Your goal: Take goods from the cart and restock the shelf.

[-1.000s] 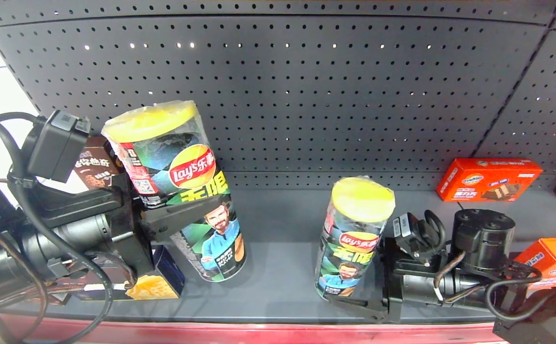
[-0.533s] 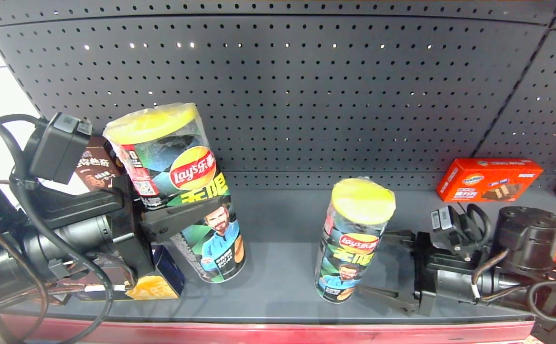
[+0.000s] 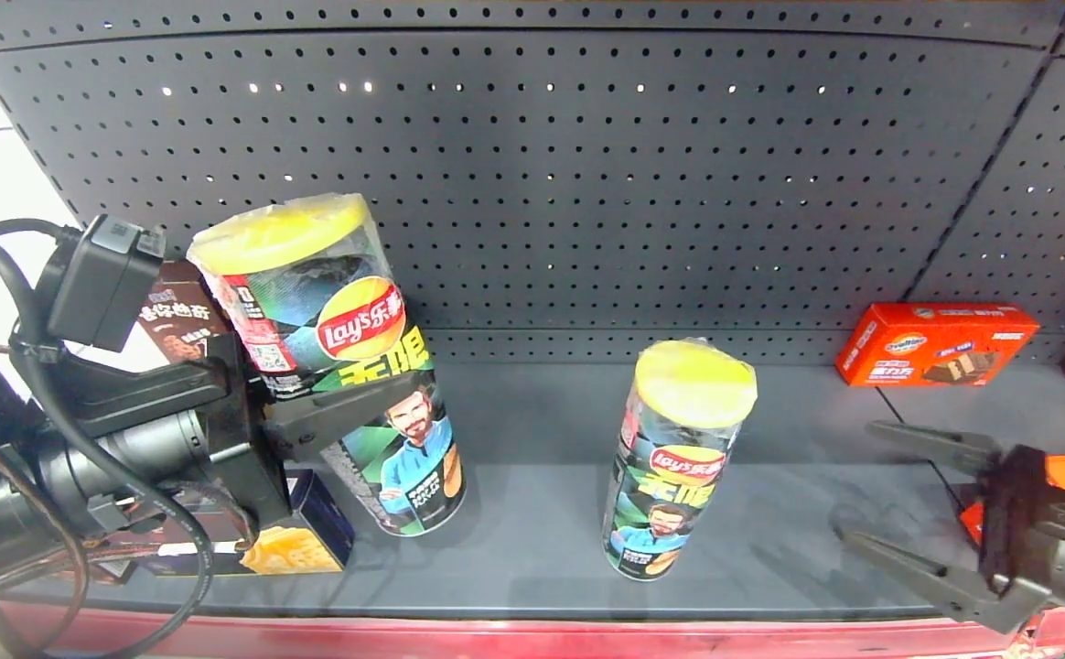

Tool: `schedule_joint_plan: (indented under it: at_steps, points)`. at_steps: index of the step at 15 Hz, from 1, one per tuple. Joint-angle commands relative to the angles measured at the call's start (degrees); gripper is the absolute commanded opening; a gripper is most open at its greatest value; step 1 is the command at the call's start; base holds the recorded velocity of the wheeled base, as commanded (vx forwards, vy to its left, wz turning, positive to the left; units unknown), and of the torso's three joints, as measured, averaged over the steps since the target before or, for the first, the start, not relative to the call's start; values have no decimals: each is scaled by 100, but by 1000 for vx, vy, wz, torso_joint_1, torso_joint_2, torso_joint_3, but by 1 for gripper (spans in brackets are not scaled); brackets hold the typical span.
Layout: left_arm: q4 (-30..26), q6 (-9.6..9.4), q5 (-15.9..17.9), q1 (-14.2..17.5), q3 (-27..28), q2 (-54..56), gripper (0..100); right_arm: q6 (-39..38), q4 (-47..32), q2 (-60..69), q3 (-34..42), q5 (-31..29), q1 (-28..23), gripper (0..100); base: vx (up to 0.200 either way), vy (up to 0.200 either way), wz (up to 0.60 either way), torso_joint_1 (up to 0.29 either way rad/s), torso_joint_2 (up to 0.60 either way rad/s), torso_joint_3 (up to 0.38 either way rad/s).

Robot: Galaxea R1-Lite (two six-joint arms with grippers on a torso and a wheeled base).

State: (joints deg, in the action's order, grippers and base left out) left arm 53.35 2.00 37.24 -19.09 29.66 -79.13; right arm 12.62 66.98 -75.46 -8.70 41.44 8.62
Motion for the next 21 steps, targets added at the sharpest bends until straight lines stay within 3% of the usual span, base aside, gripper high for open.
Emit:
schedule_joint_plan:
  at_steps: [1,3,7,8,9,11,12,13,14,17,20,21]
  points:
    - [0,2,2,-7,5,3,0,-356,-220,1684,677,-65,-1090,100,0,0,0,0,0,0]
    - [0,-7,2,-42,14,3,0,-770,-1108,2984,870,-136,-1635,100,0,0,0,0,0,0]
    - [-8,-24,2,-121,-13,91,0,-1147,-5915,7133,633,-1190,-2804,100,0,0,0,0,0,0]
    - [-8,-24,2,-130,-39,99,0,-1191,-6662,7546,554,-1305,-2954,100,0,0,0,0,0,0]
    - [-8,-24,2,-139,-127,126,0,-1156,-6970,7546,607,-1973,-2989,100,0,0,0,0,0,0]
    - [-8,-24,2,-165,-189,196,0,-1385,-6917,7546,624,-3124,-3033,100,0,0,0,0,0,0]
    - [-8,-24,2,-165,-197,205,0,-1420,-6908,7546,624,-3388,-3033,100,0,0,0,0,0,0]
    - [-17,-24,2,-174,-206,222,0,-1481,-6926,7546,633,-4284,-3033,100,0,0,0,0,0,0]
    - [-17,-24,2,-174,-250,231,0,-1508,-6891,7546,659,-4689,-3033,100,0,0,0,0,0,0]
    - [-26,-24,-6,-156,-540,469,0,-1130,-6698,7546,870,-4170,-2848,100,0,0,0,0,0,0]
    - [-26,-51,-6,-174,-646,530,0,-1218,-6698,7546,870,-4188,-2848,100,0,0,0,0,0,0]
    - [-96,-51,-6,-341,-593,636,0,-1244,-6689,7546,870,-4188,-2857,100,0,0,0,0,0,0]
